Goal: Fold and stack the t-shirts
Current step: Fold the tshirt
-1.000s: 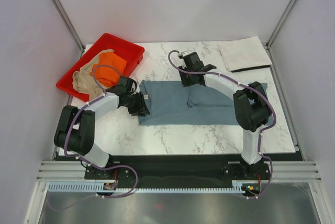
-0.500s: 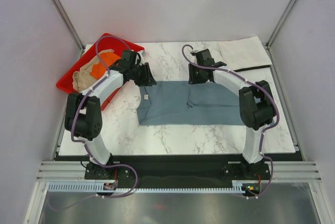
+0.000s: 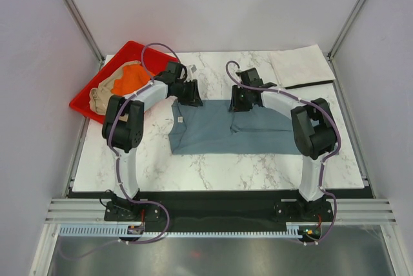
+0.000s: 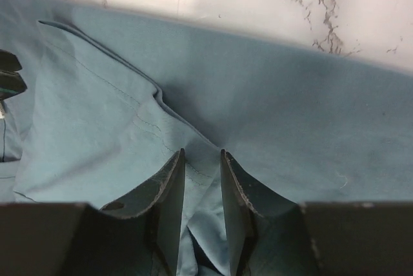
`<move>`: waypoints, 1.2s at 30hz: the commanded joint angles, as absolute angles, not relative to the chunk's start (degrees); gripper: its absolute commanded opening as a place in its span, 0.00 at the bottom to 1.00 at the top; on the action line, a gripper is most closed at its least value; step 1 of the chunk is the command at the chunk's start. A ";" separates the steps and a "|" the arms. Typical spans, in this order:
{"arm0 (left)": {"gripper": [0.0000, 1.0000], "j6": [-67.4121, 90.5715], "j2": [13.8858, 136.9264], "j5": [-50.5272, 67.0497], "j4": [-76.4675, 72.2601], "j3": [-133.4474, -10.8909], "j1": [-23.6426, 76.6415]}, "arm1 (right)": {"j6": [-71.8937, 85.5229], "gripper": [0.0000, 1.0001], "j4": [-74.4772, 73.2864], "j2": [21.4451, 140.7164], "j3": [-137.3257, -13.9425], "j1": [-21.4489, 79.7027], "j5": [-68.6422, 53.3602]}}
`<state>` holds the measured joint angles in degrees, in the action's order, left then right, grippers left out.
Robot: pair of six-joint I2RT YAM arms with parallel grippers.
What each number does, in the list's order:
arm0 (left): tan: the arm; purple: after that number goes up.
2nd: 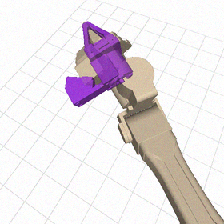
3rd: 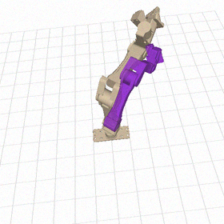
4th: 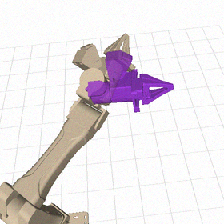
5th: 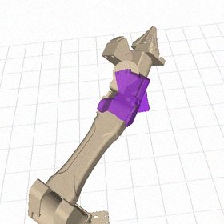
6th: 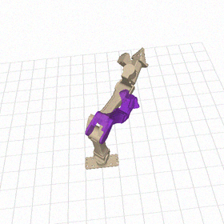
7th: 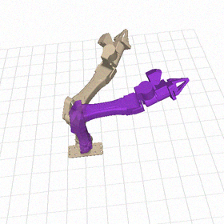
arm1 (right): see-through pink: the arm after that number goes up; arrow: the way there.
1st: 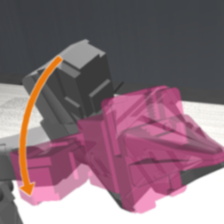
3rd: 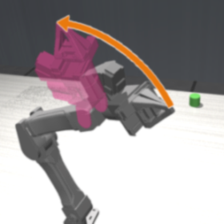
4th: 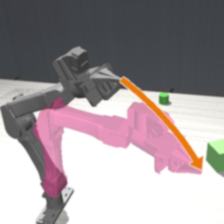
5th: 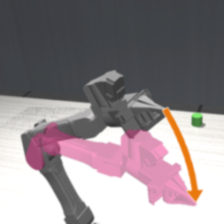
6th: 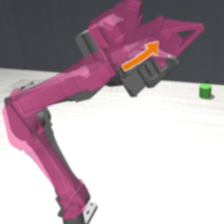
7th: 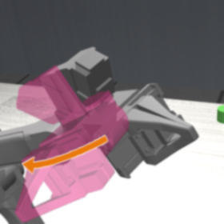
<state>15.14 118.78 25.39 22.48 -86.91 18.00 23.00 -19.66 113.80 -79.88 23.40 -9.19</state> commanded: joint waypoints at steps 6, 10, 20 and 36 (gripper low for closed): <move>0.40 10.02 123.83 26.55 19.51 -93.77 19.16 | 24.52 0.35 -16.61 111.19 -77.52 23.29 -8.97; 0.39 9.67 124.98 25.23 19.51 -94.13 19.16 | 24.43 0.35 -16.52 109.87 -76.29 23.20 -8.53; 0.40 7.74 125.07 21.89 19.51 -94.04 19.42 | 24.17 0.36 -16.52 107.23 -75.24 22.68 -8.53; 0.19 7.47 126.30 22.32 19.25 -95.10 19.78 | 26.45 0.36 -13.36 110.04 -72.95 22.41 -10.10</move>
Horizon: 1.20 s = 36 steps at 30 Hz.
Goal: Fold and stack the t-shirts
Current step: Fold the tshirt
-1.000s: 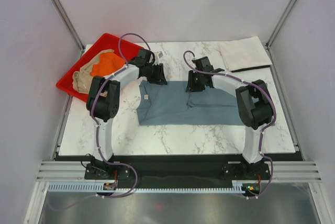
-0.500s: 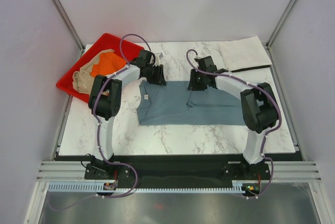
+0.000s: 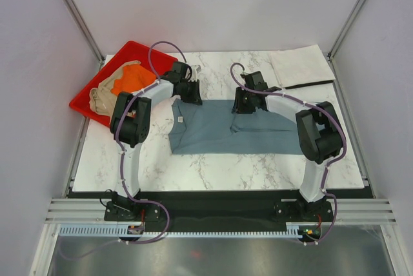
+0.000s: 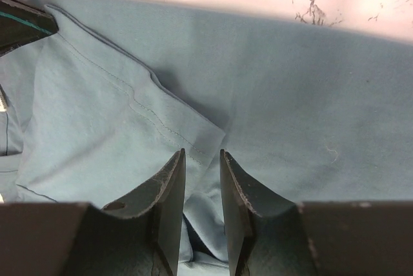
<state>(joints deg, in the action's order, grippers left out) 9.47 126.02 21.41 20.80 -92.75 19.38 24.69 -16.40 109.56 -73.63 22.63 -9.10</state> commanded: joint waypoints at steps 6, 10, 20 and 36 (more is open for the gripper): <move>0.02 8.26 124.19 23.12 19.25 -94.57 19.86 | 27.16 0.28 -12.39 111.44 -73.48 22.41 -10.37; 0.02 8.61 121.82 22.77 19.25 -93.78 19.95 | 27.16 0.10 -12.48 111.62 -73.65 22.50 -10.20; 0.02 8.79 119.44 20.13 19.25 -92.90 19.86 | 29.52 0.28 -13.27 108.90 -72.77 22.50 -6.86; 0.02 8.09 118.65 14.15 19.34 -92.20 19.86 | 34.28 0.41 -10.90 110.48 -72.33 22.68 -7.21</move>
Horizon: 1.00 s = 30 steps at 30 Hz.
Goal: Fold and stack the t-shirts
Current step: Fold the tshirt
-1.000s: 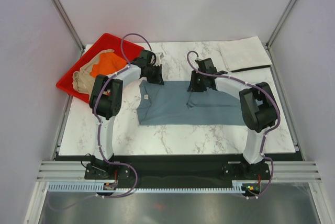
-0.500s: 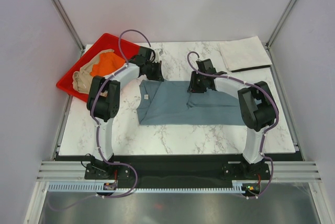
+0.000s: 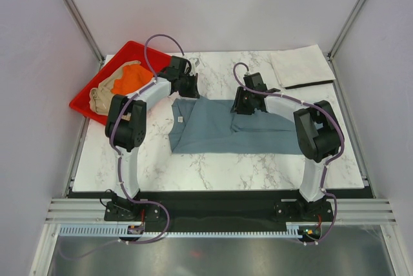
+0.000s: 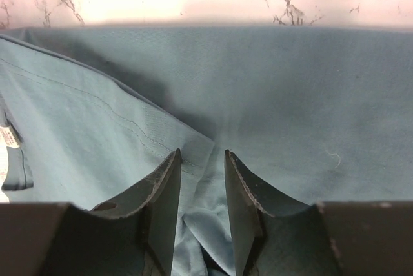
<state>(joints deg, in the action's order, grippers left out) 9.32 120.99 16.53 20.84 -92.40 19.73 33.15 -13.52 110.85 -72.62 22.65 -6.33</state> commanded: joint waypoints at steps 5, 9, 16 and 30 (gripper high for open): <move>0.02 6.95 118.04 11.43 19.34 -91.41 19.78 | 34.45 0.43 -10.11 110.57 -72.42 22.68 -8.08; 0.02 6.59 117.42 10.28 19.34 -90.88 19.78 | 34.98 0.43 -9.32 110.30 -71.81 22.76 -8.00; 0.02 6.42 117.42 8.88 19.34 -89.21 19.77 | 37.79 0.39 -7.73 109.95 -70.14 23.73 -6.51; 0.02 6.33 118.12 8.70 19.34 -88.95 19.69 | 39.11 0.30 -7.21 112.59 -70.66 23.99 -4.92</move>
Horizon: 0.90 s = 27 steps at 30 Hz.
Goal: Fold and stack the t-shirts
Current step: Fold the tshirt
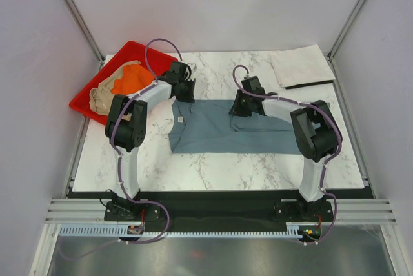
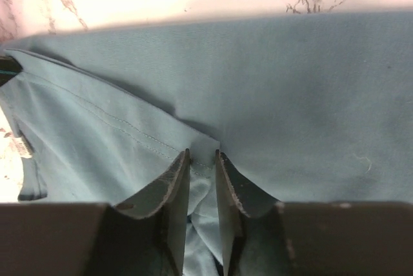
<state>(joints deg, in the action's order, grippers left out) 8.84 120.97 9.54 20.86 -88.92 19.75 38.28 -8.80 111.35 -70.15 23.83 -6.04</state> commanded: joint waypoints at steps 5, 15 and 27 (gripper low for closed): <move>0.02 6.94 117.95 9.49 19.25 -89.30 19.69 | 38.50 0.07 -7.56 112.85 -71.36 23.91 -3.78; 0.02 8.52 117.95 11.95 19.25 -91.84 19.69 | 36.03 0.00 -10.46 105.56 -69.17 25.66 5.79; 0.02 7.56 120.49 10.11 18.98 -94.74 19.78 | 35.60 0.00 -10.90 106.35 -69.08 26.37 10.54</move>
